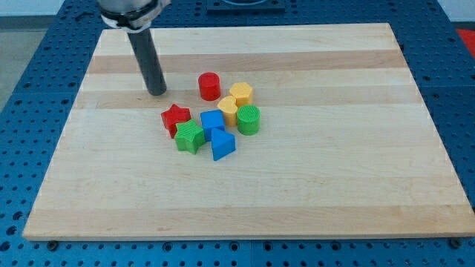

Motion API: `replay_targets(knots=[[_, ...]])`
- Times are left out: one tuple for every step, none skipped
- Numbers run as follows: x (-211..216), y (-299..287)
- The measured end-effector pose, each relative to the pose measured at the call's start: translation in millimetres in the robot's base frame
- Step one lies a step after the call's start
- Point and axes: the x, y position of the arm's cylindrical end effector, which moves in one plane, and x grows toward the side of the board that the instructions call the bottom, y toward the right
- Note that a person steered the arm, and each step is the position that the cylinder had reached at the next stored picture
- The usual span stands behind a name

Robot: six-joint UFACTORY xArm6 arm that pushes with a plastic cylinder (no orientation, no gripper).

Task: Slide the red circle above the yellow heart

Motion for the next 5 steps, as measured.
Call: replay_targets(knots=[[-7.9, 27.9], [-31.6, 40.9], [-22.8, 71.0], [-11.2, 98.4], [-14.9, 101.7]])
